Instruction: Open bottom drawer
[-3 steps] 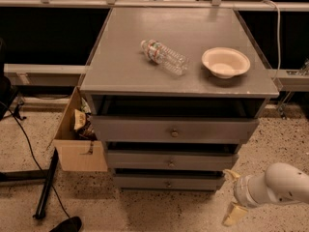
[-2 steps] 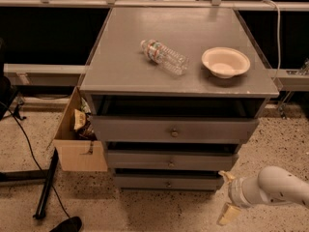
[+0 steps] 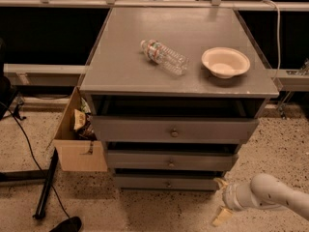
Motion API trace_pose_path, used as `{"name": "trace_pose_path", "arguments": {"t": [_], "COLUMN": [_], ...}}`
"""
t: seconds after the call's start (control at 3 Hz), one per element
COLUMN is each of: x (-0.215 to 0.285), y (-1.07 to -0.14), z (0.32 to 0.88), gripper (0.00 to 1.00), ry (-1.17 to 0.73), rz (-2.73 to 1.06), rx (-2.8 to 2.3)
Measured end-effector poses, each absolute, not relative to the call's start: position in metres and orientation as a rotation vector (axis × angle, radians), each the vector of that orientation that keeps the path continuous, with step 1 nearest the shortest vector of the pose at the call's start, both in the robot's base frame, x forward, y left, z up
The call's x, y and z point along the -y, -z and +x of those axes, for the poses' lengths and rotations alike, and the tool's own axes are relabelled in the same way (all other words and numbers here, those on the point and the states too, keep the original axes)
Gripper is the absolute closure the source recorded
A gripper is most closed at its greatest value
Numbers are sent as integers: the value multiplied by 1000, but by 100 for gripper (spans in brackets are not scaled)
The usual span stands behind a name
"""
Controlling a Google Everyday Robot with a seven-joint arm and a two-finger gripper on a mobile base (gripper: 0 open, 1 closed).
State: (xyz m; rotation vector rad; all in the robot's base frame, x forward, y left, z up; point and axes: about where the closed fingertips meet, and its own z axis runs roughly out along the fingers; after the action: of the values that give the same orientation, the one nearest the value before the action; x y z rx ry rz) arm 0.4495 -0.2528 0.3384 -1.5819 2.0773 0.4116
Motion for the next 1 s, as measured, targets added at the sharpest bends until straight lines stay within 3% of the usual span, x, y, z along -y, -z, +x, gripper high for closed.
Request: {"name": "trace_pose_path", "arguments": {"t": [1.0], "x": [258], "y": [-288], "z": [451], "gripper": [0], "ry": [-498], "rz": [-1521], "rx": [-2026]}}
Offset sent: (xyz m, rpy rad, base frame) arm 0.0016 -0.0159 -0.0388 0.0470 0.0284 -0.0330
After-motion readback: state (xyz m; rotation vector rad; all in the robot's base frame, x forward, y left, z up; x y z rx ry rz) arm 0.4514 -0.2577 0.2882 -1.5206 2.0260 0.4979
